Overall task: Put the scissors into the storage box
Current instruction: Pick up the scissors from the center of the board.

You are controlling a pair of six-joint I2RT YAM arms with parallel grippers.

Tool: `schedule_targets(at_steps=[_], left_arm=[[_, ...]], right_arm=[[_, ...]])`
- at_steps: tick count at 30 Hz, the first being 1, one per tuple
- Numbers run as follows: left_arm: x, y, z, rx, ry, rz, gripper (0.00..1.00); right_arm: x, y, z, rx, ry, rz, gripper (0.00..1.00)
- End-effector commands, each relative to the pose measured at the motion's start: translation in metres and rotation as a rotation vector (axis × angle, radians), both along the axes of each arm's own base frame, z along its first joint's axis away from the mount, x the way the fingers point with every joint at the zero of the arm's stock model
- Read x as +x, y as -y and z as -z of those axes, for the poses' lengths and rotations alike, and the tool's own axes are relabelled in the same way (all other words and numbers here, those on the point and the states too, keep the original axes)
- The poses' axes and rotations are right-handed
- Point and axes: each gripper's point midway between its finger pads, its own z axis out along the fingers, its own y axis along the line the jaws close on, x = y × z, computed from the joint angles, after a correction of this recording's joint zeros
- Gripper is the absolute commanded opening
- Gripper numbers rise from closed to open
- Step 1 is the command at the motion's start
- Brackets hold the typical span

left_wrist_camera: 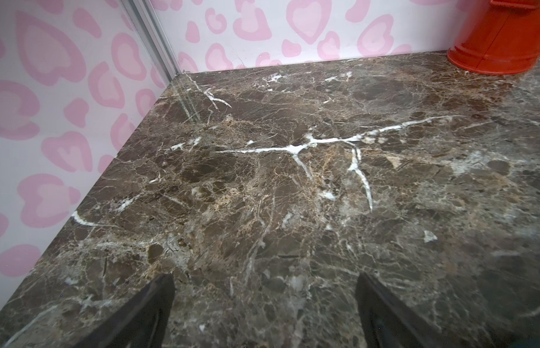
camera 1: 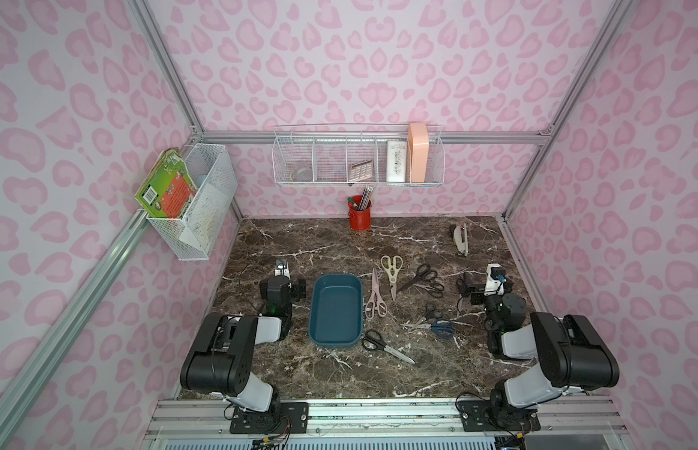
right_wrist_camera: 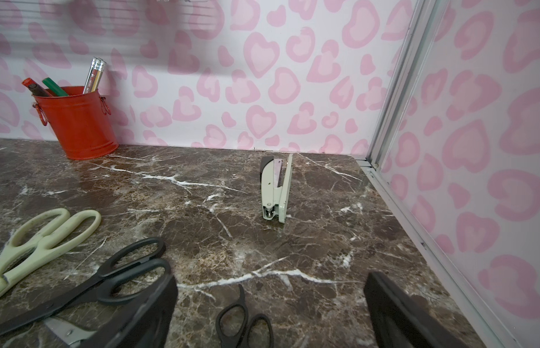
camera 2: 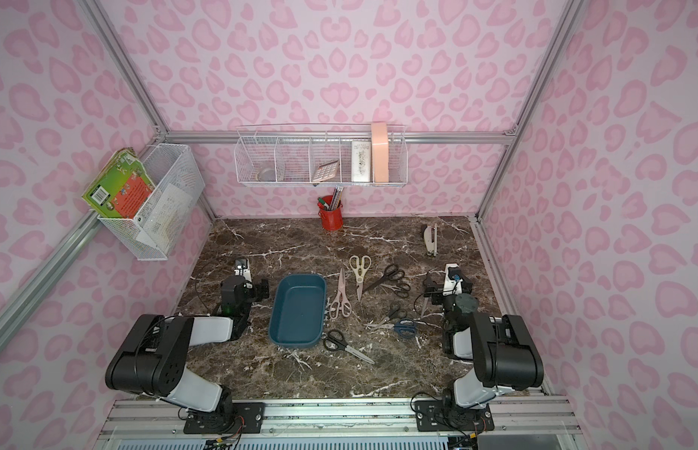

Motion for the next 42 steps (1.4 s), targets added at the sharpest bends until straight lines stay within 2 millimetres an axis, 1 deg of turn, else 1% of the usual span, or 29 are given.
schedule_targets(at_steps=[1, 3, 5, 7, 10, 12, 13, 15, 16, 19, 20, 23, 24, 25, 26, 28, 29, 31, 32, 34, 35, 39, 42], left_arm=[[0.001, -0.001, -0.005, -0.001, 0.020, -0.004, 0.99], [0.002, -0.001, -0.008, 0.011, 0.028, -0.006, 0.98], [0.003, 0.003, -0.018, 0.025, 0.035, 0.007, 0.99], [0.004, 0.006, -0.025, 0.026, -0.014, 0.019, 0.99], [0.008, 0.008, -0.038, 0.019, -0.108, 0.009, 0.99], [0.013, 0.012, -0.049, 0.014, -0.152, 0.006, 0.99], [0.015, 0.015, -0.055, -0.004, -0.169, 0.005, 0.99], [0.019, 0.024, -0.063, -0.077, -0.197, 0.002, 0.98], [0.019, 0.028, -0.063, -0.119, -0.222, -0.015, 0.98], [0.022, 0.044, -0.068, -0.212, -0.238, -0.026, 0.96], [0.023, 0.051, -0.070, -0.232, -0.232, -0.022, 0.96], [0.020, 0.078, -0.073, -0.273, -0.235, 0.013, 0.96], [0.018, 0.085, -0.072, -0.281, -0.241, 0.026, 0.96], [0.015, 0.095, -0.072, -0.300, -0.249, 0.047, 0.96], [0.010, 0.105, -0.068, -0.325, -0.265, 0.076, 0.95], [0.001, 0.127, -0.061, -0.371, -0.307, 0.154, 0.90], [-0.005, 0.136, -0.057, -0.390, -0.329, 0.177, 0.90], [-0.015, 0.146, -0.052, -0.398, -0.358, 0.207, 0.90], [-0.019, 0.149, -0.049, -0.392, -0.367, 0.215, 0.90], [-0.024, 0.152, -0.049, -0.377, -0.373, 0.227, 0.90], [-0.025, 0.153, -0.051, -0.367, -0.368, 0.226, 0.90], [-0.023, 0.151, -0.059, -0.350, -0.356, 0.217, 0.90], [-0.022, 0.149, -0.062, -0.342, -0.347, 0.207, 0.90]], right_arm=[[-0.003, -0.003, -0.004, 0.017, 0.023, -0.033, 0.97], [-0.007, 0.002, -0.006, 0.033, 0.038, -0.006, 0.96], [-0.016, 0.011, -0.012, 0.050, 0.075, 0.049, 0.96], [-0.023, 0.013, -0.017, 0.047, 0.104, 0.074, 0.94], [-0.023, 0.014, -0.021, 0.029, 0.102, 0.109, 0.93], [-0.017, 0.018, -0.026, 0.020, 0.076, 0.161, 0.93], [-0.010, 0.022, -0.026, 0.022, 0.041, 0.196, 0.92], [0.007, 0.030, -0.023, 0.076, -0.074, 0.258, 0.92], [0.018, 0.033, -0.021, 0.122, -0.147, 0.286, 0.91], [0.040, 0.027, -0.017, 0.206, -0.329, 0.289, 0.83], [0.045, 0.028, -0.015, 0.236, -0.386, 0.308, 0.83], [0.055, 0.026, -0.001, 0.281, -0.559, 0.332, 0.83], [0.056, 0.030, 0.006, 0.284, -0.623, 0.358, 0.83], [0.055, 0.034, 0.017, 0.288, -0.714, 0.386, 0.83], [0.057, 0.035, 0.024, 0.292, -0.797, 0.377, 0.83], [0.051, 0.041, 0.047, 0.308, -0.953, 0.393, 0.77], [0.050, 0.039, 0.057, 0.318, -1.011, 0.364, 0.70], [0.049, 0.033, 0.069, 0.338, -1.058, 0.326, 0.59], [0.051, 0.028, 0.071, 0.352, -1.054, 0.290, 0.55], [0.055, 0.022, 0.073, 0.373, -1.056, 0.273, 0.41], [0.056, 0.019, 0.075, 0.376, -1.063, 0.273, 0.39], [0.056, -0.001, 0.086, 0.337, -1.117, 0.256, 0.36], [0.051, -0.010, 0.092, 0.280, -1.144, 0.272, 0.36]])
